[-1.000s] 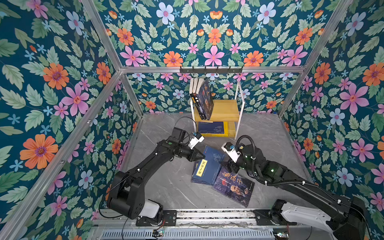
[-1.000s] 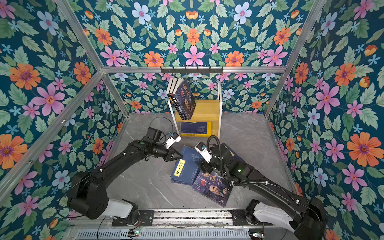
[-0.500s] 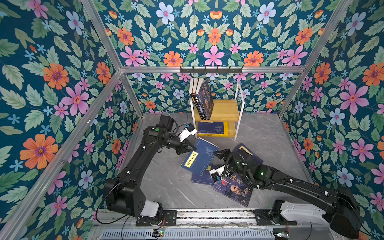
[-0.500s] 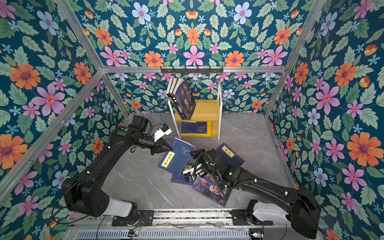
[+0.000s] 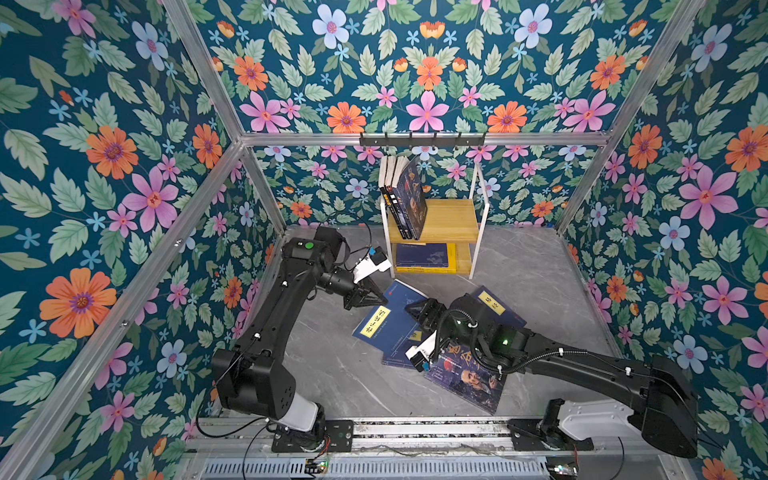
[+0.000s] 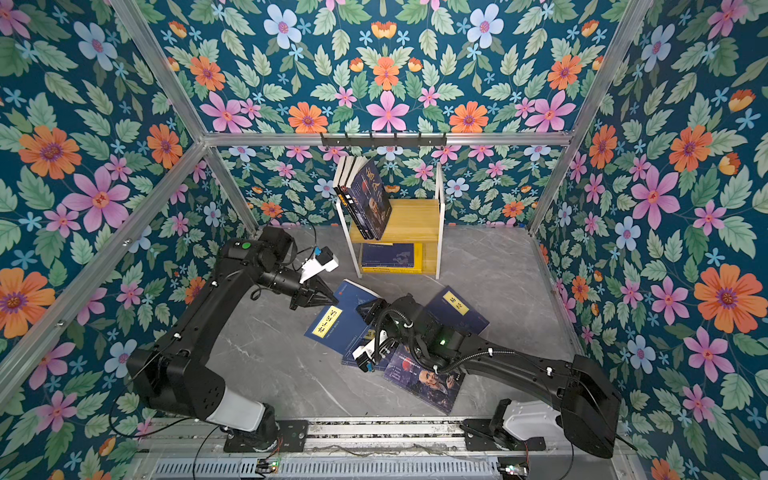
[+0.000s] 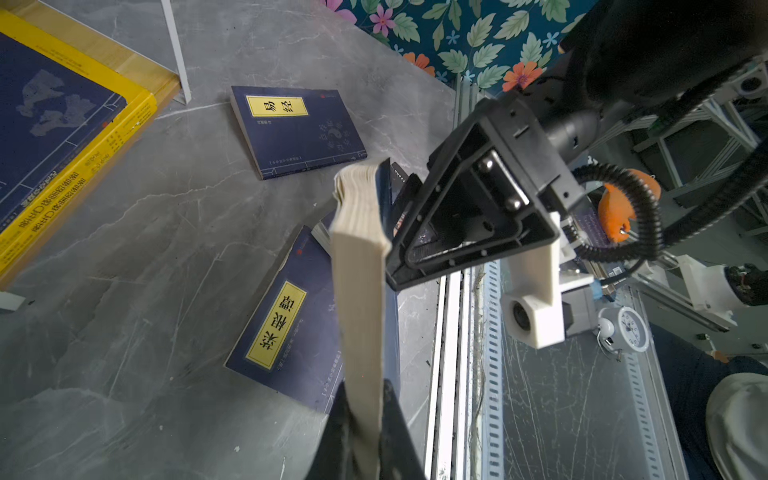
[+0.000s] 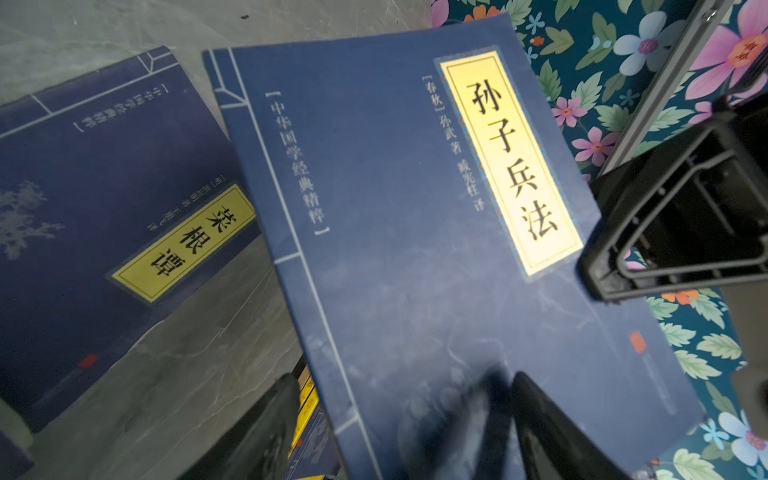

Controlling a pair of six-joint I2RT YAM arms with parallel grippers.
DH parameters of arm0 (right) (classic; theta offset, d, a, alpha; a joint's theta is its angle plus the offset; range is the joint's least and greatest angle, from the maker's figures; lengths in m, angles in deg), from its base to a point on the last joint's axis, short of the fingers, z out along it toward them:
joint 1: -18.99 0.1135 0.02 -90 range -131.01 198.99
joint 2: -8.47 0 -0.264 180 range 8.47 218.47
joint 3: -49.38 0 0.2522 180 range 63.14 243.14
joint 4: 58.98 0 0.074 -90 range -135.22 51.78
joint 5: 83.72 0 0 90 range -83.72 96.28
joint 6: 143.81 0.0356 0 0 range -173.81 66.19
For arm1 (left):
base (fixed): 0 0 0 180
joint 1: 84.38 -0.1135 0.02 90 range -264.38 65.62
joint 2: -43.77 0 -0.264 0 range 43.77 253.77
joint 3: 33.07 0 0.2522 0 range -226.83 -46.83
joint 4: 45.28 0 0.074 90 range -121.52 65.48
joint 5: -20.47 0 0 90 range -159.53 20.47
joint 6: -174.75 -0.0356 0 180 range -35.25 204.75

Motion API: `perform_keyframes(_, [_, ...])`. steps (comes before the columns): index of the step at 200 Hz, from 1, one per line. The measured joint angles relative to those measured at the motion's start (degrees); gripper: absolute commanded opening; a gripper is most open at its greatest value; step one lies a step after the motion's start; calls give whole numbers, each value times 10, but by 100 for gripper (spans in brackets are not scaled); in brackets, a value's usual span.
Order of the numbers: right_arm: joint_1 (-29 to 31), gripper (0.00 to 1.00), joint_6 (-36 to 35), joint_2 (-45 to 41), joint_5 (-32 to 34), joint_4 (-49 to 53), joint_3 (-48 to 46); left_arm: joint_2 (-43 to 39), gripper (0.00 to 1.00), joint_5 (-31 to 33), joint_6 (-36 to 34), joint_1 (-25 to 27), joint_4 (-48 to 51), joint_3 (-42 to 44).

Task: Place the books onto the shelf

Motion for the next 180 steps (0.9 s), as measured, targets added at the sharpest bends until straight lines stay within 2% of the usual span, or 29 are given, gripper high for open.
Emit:
perform_keyframes(10, [0,60,-3,6,-3,-12,-1,2,0,-3,-1,-1,4,0])
perform_keyframes(29, [5,44,-9,13,4,-22,-4,4,0,-7,0,-4,3,0])
perform_keyframes(44, [7,25,-19,18,9,-23,-7,7,0,-7,3,-6,-1,1])
perform_keyframes(59, [8,0,-22,20,8,-20,-7,11,0,-5,20,-7,-13,3])
perform_keyframes(72, [10,0,-21,17,8,-24,-6,10,0,-2,34,-9,-28,7])
perform_keyframes(77, [10,0,-22,17,8,-24,-6,9,5,-2,36,-10,-31,9])
perform_keyframes(98, [8,0,-21,17,8,-26,-6,4,47,0,61,-15,-61,21])
perform_keyframes(116, [9,0,-15,17,8,-44,-7,-7,64,9,92,-25,-94,30])
perform_keyframes(159, [7,0,21,18,30,-60,-23,-23,74,50,143,-54,-159,57])
perform_keyframes(180, [7,0,43,18,38,-60,-33,-31,85,81,162,-70,-194,74])
